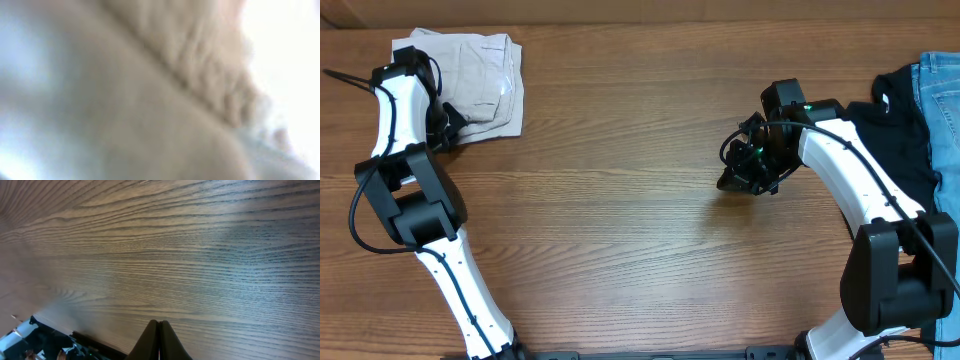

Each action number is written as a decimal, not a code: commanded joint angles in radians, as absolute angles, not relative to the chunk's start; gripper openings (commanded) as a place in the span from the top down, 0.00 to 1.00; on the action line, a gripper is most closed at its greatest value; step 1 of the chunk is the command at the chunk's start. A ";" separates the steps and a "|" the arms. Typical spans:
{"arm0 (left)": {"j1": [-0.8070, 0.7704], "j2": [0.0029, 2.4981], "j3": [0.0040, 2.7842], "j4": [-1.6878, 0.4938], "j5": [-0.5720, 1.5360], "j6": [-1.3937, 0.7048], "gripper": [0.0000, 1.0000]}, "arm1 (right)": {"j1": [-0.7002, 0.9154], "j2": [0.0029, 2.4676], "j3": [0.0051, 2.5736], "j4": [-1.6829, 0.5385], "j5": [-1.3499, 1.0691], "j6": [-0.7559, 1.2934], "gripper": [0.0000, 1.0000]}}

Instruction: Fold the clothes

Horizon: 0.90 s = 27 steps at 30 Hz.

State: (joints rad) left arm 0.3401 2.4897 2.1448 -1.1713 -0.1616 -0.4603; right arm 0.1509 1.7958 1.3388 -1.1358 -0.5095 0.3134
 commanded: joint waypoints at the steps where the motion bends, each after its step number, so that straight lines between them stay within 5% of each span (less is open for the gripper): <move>1: 0.336 2.500 2.129 -1.134 -0.161 -0.452 0.96 | 0.151 1.798 1.345 -1.132 -0.518 0.306 0.96; 27: 0.331 2.514 2.129 -0.899 -0.150 -0.521 0.96 | 0.151 1.798 1.345 -1.147 -0.518 0.307 0.96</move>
